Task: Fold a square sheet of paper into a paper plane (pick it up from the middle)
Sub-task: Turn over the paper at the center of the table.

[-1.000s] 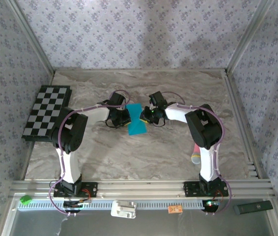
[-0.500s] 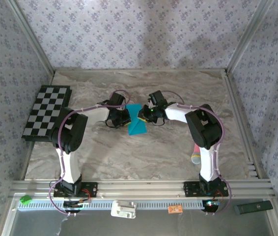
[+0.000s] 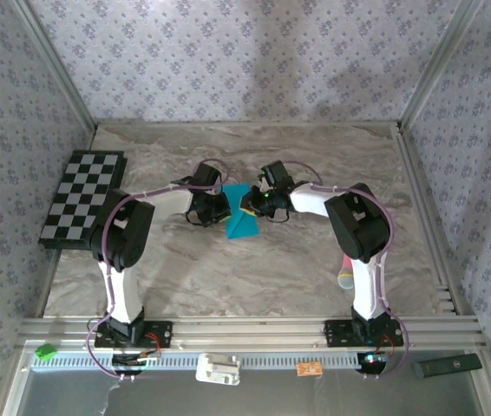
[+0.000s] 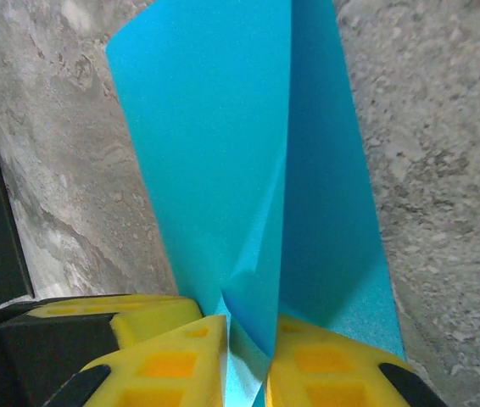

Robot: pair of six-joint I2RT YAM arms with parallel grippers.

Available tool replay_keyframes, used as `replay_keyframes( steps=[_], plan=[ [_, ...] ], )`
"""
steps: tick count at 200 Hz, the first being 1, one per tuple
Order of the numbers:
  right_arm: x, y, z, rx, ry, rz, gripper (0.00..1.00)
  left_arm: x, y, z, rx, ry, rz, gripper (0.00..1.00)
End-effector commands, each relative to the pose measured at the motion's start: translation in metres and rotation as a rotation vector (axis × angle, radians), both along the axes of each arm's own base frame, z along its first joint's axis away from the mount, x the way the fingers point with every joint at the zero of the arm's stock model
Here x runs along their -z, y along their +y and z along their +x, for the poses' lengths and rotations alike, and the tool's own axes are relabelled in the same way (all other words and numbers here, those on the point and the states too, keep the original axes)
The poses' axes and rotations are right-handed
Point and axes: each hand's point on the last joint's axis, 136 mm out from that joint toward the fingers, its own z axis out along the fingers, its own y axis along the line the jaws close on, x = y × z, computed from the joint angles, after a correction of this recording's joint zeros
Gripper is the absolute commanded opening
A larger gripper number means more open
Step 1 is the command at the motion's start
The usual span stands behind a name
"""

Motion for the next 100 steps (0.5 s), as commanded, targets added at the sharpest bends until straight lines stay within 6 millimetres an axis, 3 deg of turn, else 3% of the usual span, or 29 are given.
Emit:
replay_keyframes(
  steps=[1,32,61,100],
  plan=[
    [0.010,0.001,-0.005,-0.015,0.032,-0.021,0.15,-0.017,0.004,-0.005,-0.004,0.003,0.002,0.06],
    [0.000,-0.004,0.000,-0.013,-0.014,-0.027,0.06,-0.046,0.016,0.002,-0.044,-0.054,-0.024,0.16],
    [-0.030,-0.007,0.010,-0.029,-0.125,0.002,0.02,-0.071,0.038,0.001,-0.113,-0.101,-0.082,0.32],
    [-0.083,-0.008,0.016,-0.062,-0.257,0.096,0.02,-0.104,0.040,-0.007,-0.148,-0.161,-0.266,0.69]
  ],
)
